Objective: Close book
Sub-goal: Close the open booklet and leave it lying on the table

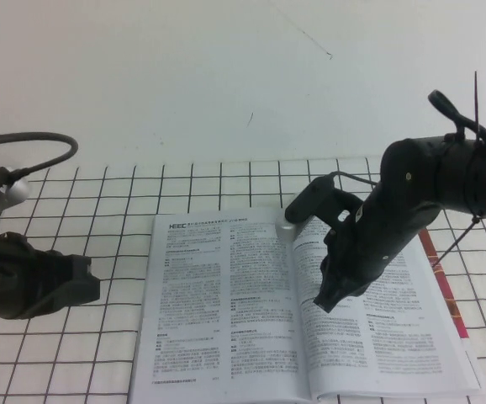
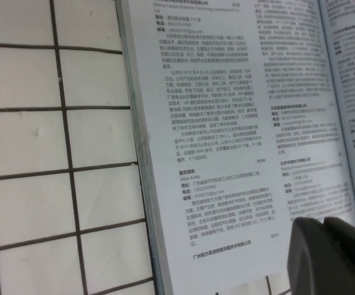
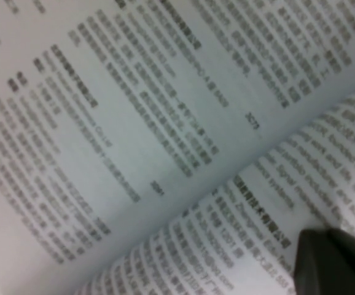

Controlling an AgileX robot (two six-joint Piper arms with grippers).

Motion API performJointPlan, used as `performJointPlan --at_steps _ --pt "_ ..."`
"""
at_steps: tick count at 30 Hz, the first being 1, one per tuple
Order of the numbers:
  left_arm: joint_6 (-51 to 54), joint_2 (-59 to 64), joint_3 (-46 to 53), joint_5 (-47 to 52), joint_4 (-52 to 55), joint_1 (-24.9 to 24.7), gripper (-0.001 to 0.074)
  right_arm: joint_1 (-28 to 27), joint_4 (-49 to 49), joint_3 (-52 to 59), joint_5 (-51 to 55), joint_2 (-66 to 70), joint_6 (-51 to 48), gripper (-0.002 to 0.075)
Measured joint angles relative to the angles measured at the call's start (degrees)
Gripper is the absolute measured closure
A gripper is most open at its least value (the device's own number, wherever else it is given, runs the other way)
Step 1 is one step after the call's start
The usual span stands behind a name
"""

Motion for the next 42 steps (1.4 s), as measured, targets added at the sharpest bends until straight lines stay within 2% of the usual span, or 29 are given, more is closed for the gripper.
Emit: performJointPlan --at_steps 9,20,29,34,42 --pt "2.0 3.7 0.0 -2.5 -0.3 0.0 0.0738 -0.2 -8.0 -0.8 1.6 4.1 6.4 0.0729" --pt "5.5 18.5 0.0 -5.1 -7.1 0.1 0.0738 -0.2 -8.9 -0.8 1.7 4.4 8.0 0.0729" --pt "21.6 31.1 -0.1 -8.1 -26.0 -0.1 0.0738 -0.2 -8.9 -0.8 1.5 4.4 8.0 0.0729" --pt "24.9 31.7 -0.5 -12.1 -30.5 -3.7 0.0738 -0.2 -8.7 -0.8 1.5 4.4 8.1 0.0729" --pt "25.8 31.7 -0.5 -19.1 -31.3 -9.4 0.0738 -0.2 -8.2 -0.8 1.5 4.4 8.4 0.0729"
